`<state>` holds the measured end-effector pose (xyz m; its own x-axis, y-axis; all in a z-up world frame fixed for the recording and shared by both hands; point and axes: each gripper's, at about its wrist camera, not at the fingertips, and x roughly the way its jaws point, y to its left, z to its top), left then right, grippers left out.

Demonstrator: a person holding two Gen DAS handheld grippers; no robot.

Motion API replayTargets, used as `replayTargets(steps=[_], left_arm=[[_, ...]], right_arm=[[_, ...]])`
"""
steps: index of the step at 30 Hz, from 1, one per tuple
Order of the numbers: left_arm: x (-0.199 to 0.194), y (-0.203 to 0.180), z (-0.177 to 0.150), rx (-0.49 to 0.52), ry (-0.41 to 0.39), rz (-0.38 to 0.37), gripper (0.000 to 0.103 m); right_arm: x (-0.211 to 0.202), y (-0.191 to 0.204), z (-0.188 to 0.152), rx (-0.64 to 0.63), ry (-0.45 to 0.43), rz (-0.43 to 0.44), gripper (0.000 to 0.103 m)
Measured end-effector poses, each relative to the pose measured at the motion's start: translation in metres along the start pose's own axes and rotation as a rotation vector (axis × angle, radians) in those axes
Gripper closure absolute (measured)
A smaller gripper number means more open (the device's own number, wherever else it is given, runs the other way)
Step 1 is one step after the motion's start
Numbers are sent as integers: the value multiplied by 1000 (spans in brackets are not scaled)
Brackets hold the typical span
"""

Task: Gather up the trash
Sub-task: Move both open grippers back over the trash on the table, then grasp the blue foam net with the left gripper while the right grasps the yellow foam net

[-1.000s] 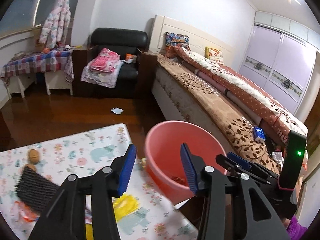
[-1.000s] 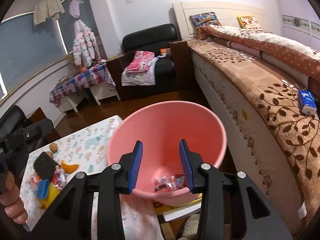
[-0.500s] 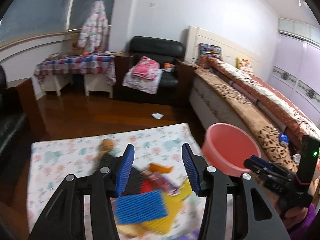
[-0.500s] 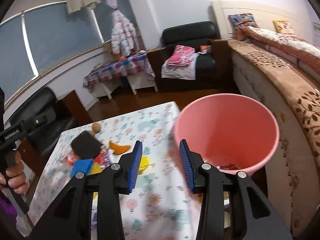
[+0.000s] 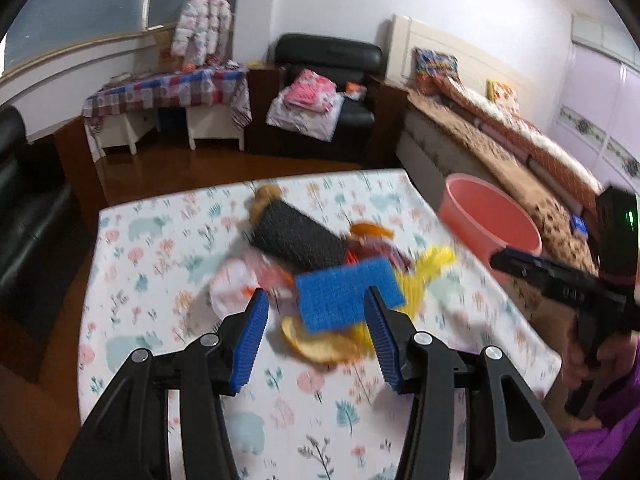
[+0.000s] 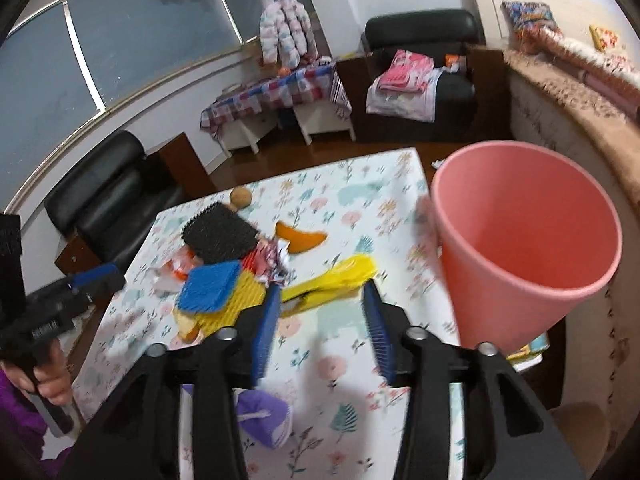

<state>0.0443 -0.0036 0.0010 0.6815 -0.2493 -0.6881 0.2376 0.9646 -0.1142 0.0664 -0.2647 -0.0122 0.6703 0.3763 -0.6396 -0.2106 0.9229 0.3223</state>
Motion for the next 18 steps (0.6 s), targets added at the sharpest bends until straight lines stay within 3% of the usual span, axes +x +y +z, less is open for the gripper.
replayTargets(steps=[6,11,18], left_arm=[[16,-16,-9,3,23,-66,57],[34,-38,-2,86,40,-106,57],[71,-61,-2,198,89,-86,57]], right_arm=[[13,7,-10,0,39,5,51],[18,9,-14,7,61,4,51],[22,-4,-14,70,92,7,51]])
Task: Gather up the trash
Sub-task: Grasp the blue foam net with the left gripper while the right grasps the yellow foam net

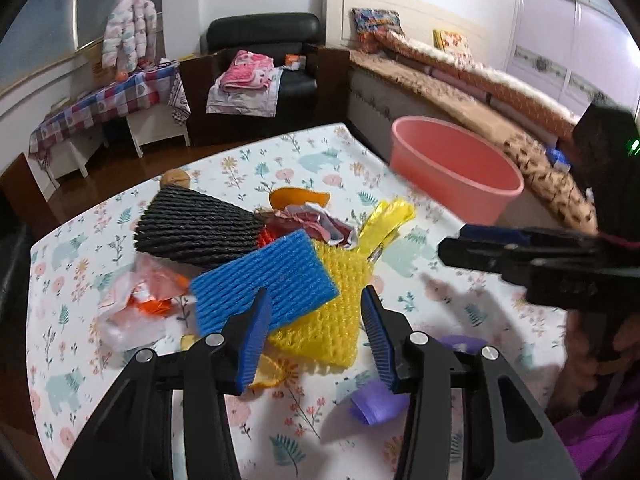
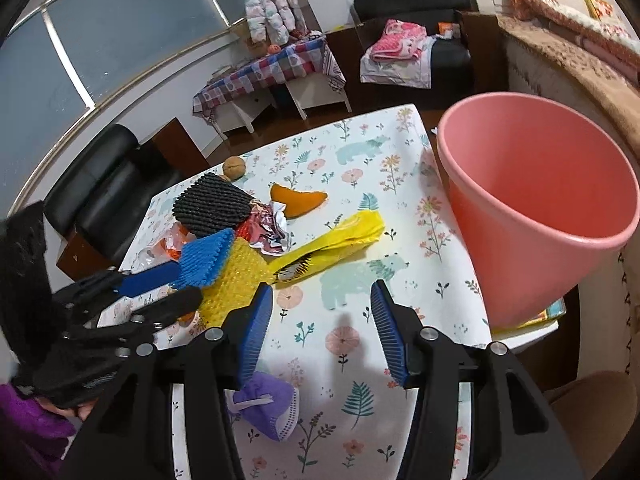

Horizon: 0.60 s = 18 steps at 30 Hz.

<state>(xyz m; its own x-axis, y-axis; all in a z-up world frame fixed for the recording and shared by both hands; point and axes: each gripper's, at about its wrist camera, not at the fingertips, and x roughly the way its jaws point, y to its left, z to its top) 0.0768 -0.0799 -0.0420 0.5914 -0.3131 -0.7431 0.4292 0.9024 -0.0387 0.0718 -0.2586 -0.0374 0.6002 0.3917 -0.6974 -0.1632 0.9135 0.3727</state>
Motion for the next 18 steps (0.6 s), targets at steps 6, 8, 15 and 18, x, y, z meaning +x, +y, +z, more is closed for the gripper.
replayTargets(steps=[6,8,15,18], left_arm=[[14,22,-1,-53,31,41,97],[7,31,-1,-92,8,34,98],[-17,60,-1,-203,-45,-13,98],[-25,66,-4,-226,-57,-19,98]], right_arm=[[9,9,1,-13,40,41,51],[15,14,2,-19,66,69,51],[35,36,9,-24,122,165,51],[45,43,10,-22,147,166,51]])
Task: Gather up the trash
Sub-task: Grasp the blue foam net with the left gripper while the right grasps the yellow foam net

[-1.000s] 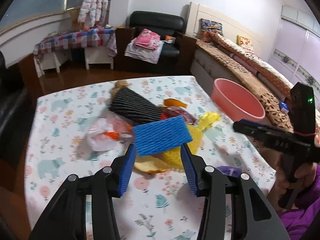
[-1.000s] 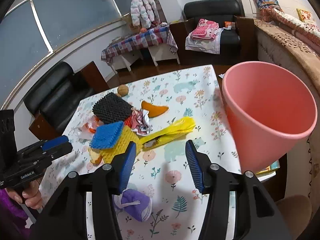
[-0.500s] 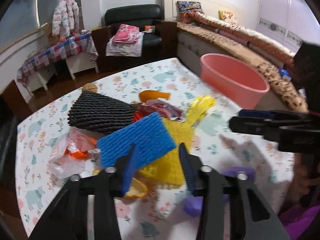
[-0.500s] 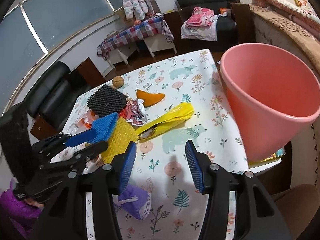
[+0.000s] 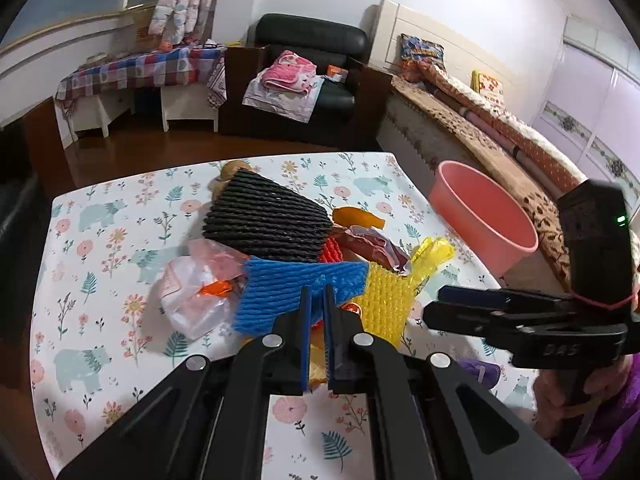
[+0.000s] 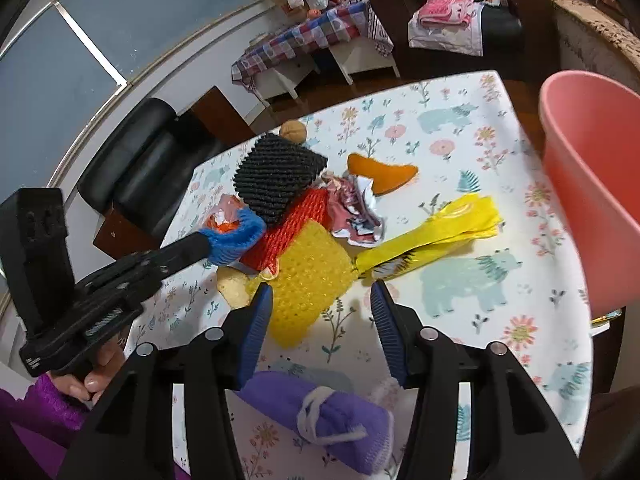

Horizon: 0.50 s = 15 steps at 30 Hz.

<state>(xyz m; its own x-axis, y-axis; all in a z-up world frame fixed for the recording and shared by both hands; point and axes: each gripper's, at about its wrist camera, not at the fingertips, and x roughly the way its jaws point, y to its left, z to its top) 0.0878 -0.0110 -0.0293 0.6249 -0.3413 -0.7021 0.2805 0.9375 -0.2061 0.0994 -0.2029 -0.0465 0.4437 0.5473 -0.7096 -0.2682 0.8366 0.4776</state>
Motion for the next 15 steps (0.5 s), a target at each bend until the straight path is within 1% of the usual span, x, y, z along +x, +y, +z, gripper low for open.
replayTargets(steps=[4,6,8,9,11,13,15], left_arm=[[-8,6,-2,-8,-16,1,98],[-13,9,-3,-25,-26,-4,98],[-18,12,-3,-40,-36,-9,98],[-18,12,-4,-44,-39,-11,98],[-23,13,-5,-50,-48,-13,98],[-28,14,-6,-52,-56,-14,98],[-33,15,-5,-55,-66,-14,98]], right_arm=[[15,-3,1,44,51,-12,52],[21,-3,1,62,67,-3,56],[26,-2,2,67,78,-6,69],[29,-2,2,77,82,-6,73],[33,-2,3,102,91,4,90],[30,0,2,104,83,13,95],[24,4,2,87,59,14,96]])
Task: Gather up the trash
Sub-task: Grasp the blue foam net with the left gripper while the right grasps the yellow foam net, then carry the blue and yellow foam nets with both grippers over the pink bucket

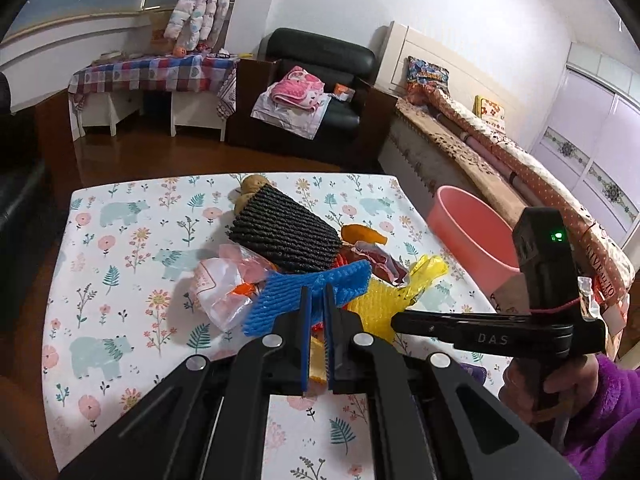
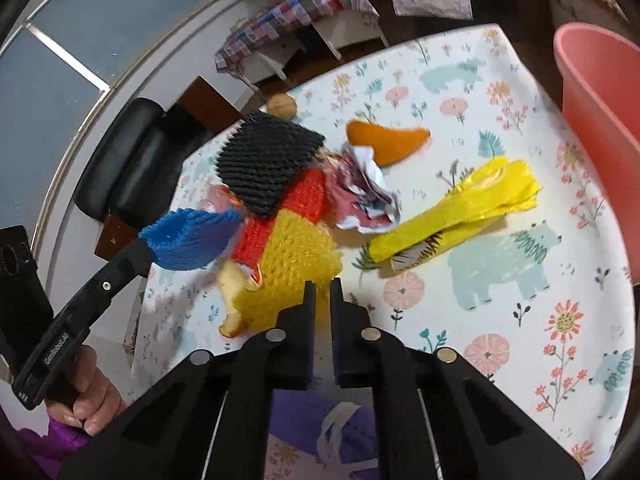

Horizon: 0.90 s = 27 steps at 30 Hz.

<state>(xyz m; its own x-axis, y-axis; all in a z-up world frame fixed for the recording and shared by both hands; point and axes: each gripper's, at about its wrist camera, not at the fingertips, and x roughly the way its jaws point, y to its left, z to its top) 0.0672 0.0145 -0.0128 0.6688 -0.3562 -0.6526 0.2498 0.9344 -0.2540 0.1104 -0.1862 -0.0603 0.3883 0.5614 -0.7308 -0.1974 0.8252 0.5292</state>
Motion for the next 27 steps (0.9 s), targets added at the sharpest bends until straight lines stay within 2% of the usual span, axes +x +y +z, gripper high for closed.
replayTargets(steps=[8,15,21,27], left_arm=[[-22,1,7,-22,-49,-2,98],[-38,-15,24,-8,-90,-27,98],[-41,-44,43,35,-113,-55,98],[-26,-85,62,68,-106,-111,98]], right_arm=[[-37,17,0,-87,-107,-50,98],[-80,7,6,-75,-222,-106,98],[-111,-13,12,-34,-306,-146,99],[-145,-41,14,1,-389,-218,99]])
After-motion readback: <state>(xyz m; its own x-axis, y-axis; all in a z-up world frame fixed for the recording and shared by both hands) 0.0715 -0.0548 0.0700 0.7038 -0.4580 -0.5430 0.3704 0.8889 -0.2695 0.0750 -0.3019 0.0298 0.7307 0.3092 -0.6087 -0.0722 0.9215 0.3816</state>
